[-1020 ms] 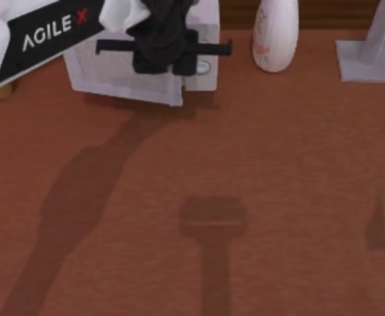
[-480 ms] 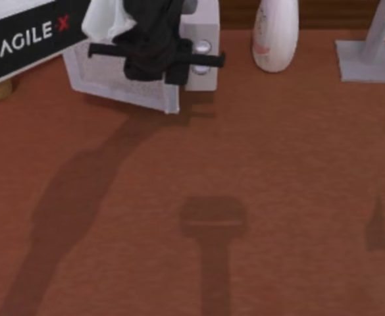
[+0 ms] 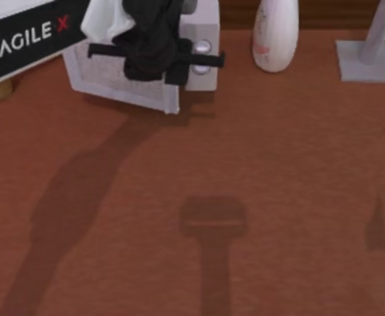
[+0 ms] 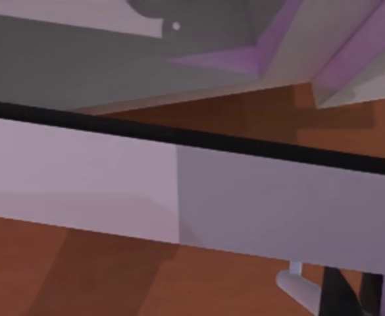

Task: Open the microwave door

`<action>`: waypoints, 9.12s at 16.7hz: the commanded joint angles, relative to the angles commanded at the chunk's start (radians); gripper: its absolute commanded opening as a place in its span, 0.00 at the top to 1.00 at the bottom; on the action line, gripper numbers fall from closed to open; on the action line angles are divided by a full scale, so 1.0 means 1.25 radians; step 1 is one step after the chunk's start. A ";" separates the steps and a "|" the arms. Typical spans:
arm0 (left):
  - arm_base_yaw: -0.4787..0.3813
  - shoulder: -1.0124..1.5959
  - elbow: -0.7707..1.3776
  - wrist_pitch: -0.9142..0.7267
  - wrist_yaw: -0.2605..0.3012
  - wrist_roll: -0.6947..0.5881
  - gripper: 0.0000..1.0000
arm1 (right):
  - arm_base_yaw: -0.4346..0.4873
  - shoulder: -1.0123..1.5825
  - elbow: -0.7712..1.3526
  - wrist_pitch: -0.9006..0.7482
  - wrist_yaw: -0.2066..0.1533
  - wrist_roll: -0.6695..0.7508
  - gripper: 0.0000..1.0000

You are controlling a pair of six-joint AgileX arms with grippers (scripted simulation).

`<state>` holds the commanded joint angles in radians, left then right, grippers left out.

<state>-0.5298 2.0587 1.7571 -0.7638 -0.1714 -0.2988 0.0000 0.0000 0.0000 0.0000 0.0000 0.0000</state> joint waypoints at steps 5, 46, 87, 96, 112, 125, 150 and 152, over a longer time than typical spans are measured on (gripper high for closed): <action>0.000 0.000 0.000 0.000 0.000 0.000 1.00 | 0.000 0.000 0.000 0.000 0.000 0.000 0.00; 0.019 -0.073 -0.107 0.047 0.052 0.094 1.00 | 0.000 0.000 0.000 0.000 0.000 0.000 0.00; 0.061 -0.165 -0.241 0.085 0.147 0.254 1.00 | 0.000 0.000 0.000 0.000 0.000 0.000 0.00; 0.081 -0.198 -0.274 0.095 0.178 0.311 1.00 | 0.000 0.000 0.000 0.000 0.000 0.000 0.00; 0.081 -0.198 -0.274 0.095 0.178 0.311 1.00 | 0.000 0.000 0.000 0.000 0.000 0.000 0.00; 0.126 -0.244 -0.330 0.091 0.248 0.434 1.00 | 0.000 0.000 0.000 0.000 0.000 0.000 0.00; 0.127 -0.247 -0.332 0.092 0.251 0.439 1.00 | 0.000 0.000 0.000 0.000 0.000 0.000 0.00; 0.125 -0.245 -0.335 0.091 0.256 0.439 1.00 | 0.000 0.000 0.000 0.000 0.000 0.000 0.00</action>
<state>-0.3732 1.7528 1.3386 -0.6495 0.1488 0.2501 0.0000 0.0000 0.0000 0.0000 0.0000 0.0000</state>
